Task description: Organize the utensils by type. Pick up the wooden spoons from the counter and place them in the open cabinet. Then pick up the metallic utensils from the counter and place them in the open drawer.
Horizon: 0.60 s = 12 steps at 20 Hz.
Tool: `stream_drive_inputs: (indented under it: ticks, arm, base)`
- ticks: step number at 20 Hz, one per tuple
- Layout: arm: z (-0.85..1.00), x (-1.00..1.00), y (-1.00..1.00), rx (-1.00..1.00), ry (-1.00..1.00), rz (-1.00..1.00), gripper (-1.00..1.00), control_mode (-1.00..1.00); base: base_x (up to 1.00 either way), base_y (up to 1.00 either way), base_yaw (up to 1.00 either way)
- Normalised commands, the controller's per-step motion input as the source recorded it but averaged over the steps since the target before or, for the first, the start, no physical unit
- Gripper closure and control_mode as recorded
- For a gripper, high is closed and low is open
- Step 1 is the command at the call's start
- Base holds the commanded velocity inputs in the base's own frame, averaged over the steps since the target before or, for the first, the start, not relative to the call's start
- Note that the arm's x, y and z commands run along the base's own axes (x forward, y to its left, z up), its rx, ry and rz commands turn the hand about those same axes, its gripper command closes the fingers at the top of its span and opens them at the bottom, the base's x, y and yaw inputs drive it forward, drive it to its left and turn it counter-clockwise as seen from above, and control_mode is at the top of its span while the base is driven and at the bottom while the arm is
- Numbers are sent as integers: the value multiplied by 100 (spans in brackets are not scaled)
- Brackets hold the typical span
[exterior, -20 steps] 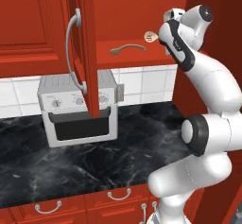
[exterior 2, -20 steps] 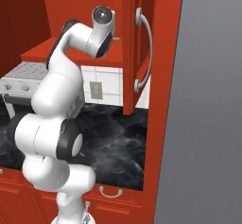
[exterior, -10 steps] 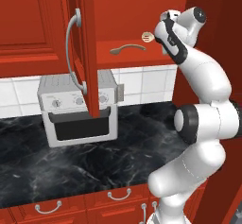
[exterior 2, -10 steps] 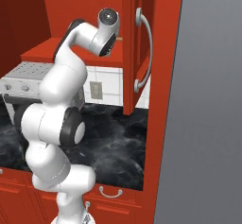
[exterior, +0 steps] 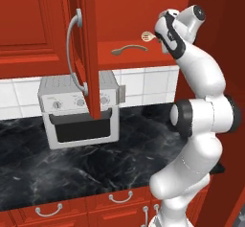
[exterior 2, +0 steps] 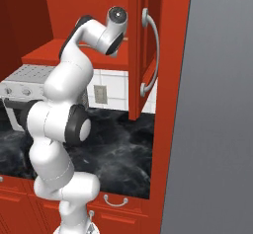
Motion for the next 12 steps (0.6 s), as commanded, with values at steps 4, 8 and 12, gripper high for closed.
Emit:
stream_drive_inputs:
  ticks: [4, 8, 12]
  arm:
    - [-35, 6, 0, 0, 0, 8, -100, -100]
    - [-31, 10, 0, 0, 0, 6, -100, -100]
    - [-31, 1, 0, -1, -1, 11, -100, -100]
  base:
    - [0, 0, 0]
    - [0, 0, 0]
    - [0, 0, 0]
